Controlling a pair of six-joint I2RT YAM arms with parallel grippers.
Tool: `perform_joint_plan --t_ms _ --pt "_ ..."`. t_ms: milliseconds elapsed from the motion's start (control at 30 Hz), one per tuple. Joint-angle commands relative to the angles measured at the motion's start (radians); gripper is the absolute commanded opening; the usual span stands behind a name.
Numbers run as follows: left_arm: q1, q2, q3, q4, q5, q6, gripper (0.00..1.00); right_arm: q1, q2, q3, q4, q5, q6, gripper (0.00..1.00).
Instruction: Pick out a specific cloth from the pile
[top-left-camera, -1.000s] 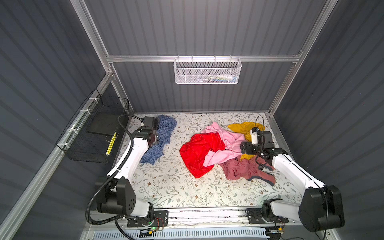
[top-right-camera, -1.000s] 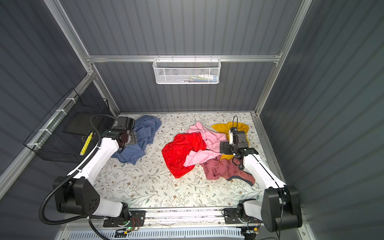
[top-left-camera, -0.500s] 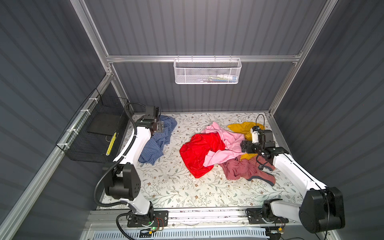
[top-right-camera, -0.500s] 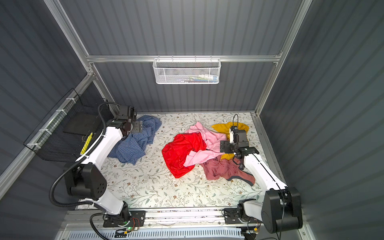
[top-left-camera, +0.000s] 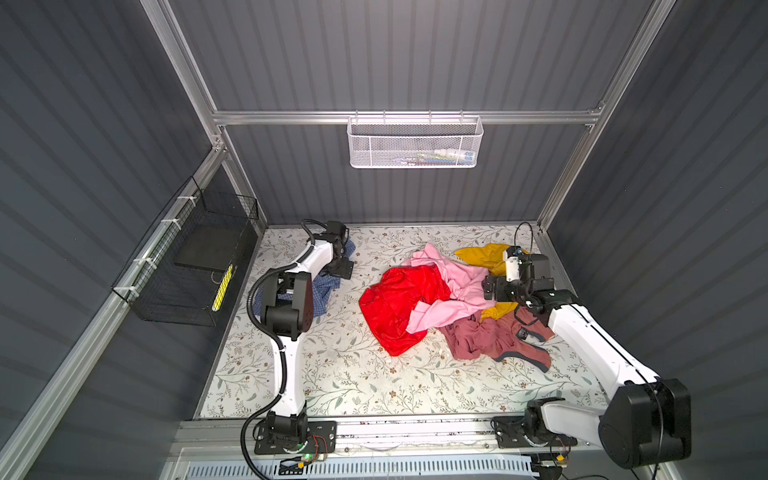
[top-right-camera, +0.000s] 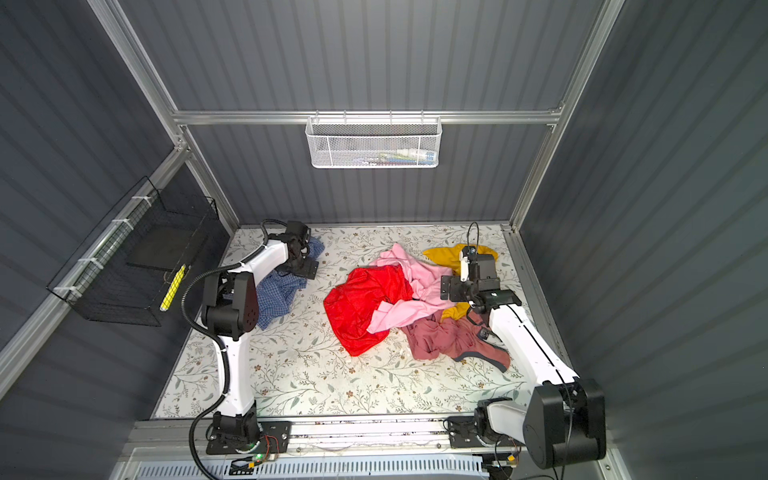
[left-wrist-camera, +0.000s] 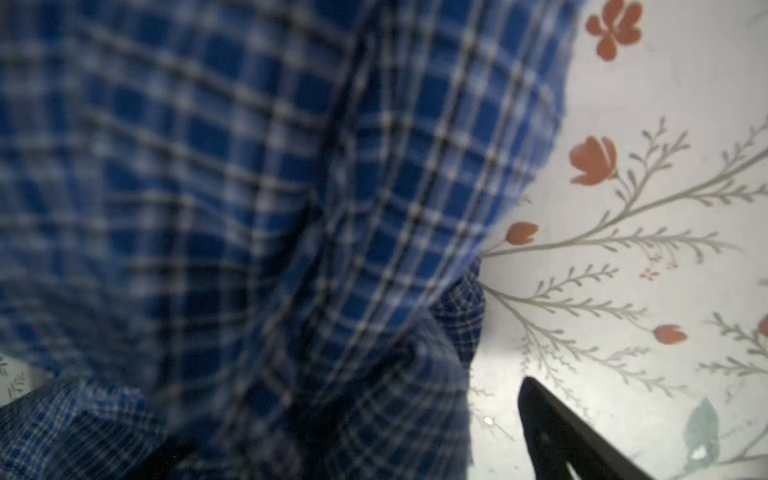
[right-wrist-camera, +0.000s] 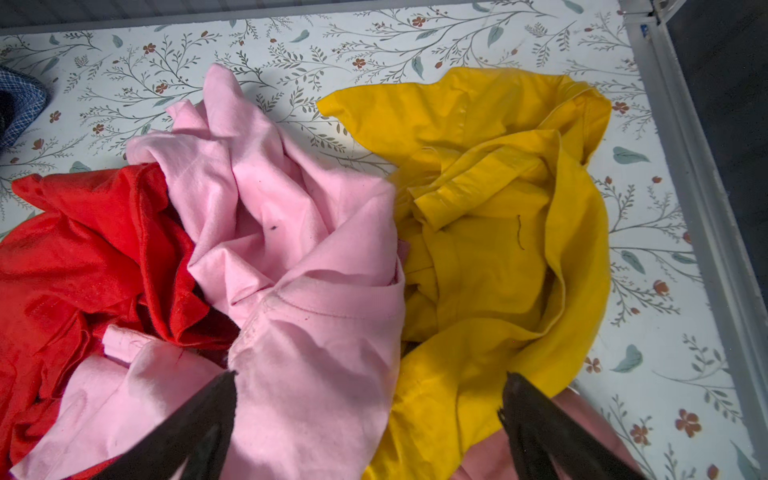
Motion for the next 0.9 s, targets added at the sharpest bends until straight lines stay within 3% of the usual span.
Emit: perform_joint_plan --t_ms 0,100,167,333,467,733,867 --pt "-0.022 0.045 0.004 -0.063 -0.035 -0.048 0.97 0.004 0.006 0.044 -0.043 0.011 -0.019 0.99" --pt "-0.021 0.05 -0.039 -0.018 -0.029 -0.046 0.92 0.004 0.008 0.054 -0.05 0.017 -0.028 0.99" --pt "-0.021 0.054 -0.055 -0.001 -0.006 -0.022 0.8 0.004 0.004 0.056 -0.05 0.021 -0.03 0.99" --pt "-0.021 0.051 -0.112 0.063 0.008 0.1 0.25 0.004 -0.006 0.046 -0.05 0.019 -0.023 0.99" --pt "-0.01 0.035 -0.112 0.104 0.004 0.189 0.01 0.004 -0.008 0.043 -0.051 0.019 -0.016 0.99" --pt "0.031 0.026 -0.125 0.243 -0.064 0.495 0.0 0.004 -0.01 0.053 -0.087 0.023 -0.013 0.99" --pt "0.104 0.038 -0.09 0.227 0.063 0.548 0.0 0.005 -0.01 0.066 -0.111 0.029 -0.012 0.99"
